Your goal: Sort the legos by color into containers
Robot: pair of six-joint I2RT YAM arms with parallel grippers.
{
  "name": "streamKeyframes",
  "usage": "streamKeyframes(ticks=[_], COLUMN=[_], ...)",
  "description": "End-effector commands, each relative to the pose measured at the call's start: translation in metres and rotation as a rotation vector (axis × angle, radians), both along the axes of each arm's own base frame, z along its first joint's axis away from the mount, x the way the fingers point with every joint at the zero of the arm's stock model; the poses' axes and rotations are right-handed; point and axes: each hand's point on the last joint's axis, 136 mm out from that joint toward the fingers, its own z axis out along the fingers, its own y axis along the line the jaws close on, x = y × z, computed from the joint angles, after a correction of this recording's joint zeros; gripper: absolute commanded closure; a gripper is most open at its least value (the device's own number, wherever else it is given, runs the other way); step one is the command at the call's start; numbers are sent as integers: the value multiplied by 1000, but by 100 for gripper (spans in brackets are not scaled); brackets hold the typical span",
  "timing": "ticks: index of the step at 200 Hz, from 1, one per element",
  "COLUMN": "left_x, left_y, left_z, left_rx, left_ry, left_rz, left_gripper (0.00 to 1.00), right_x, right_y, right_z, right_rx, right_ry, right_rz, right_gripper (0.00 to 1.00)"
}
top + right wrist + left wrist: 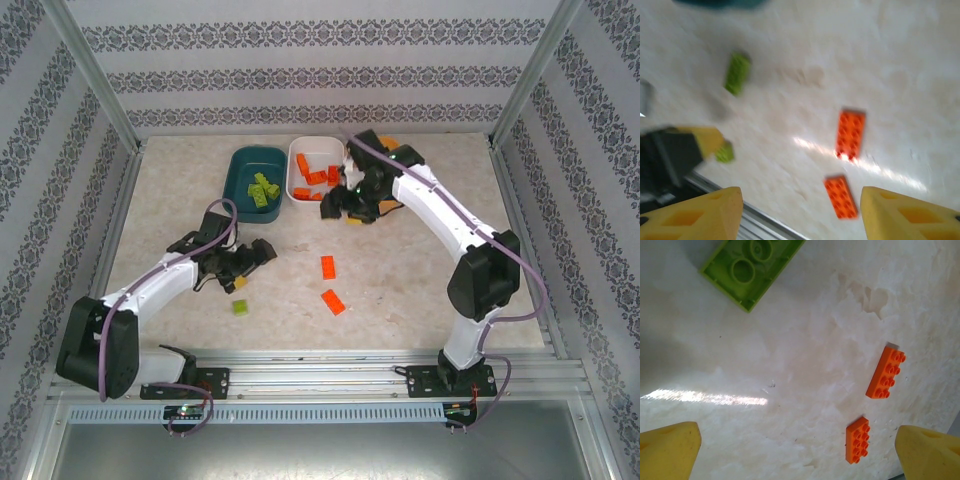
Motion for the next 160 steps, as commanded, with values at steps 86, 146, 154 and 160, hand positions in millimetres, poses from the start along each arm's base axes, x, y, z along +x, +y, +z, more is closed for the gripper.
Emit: streamKeyframes(ticks=[86, 146, 154, 160], left_x=[3, -22, -24, -24], left_y=[-6, 10, 11, 11], left_z=[-24, -34, -34, -33], left_rx=[-97, -58, -56, -53], left_ry=[39, 52, 50, 45], left_rz=[115, 177, 180, 180], left_gripper=[0, 0, 0, 0], right_x=[-91, -89, -83, -80], right_y=[-10, -3, -2, 0], right_z=[-104, -132, -135, -138], right_rx=[-272, -308, -310, -310], right_ry=[145, 172, 170, 172], right_rz=[220, 256, 243, 232], right_gripper=[36, 37, 37, 37])
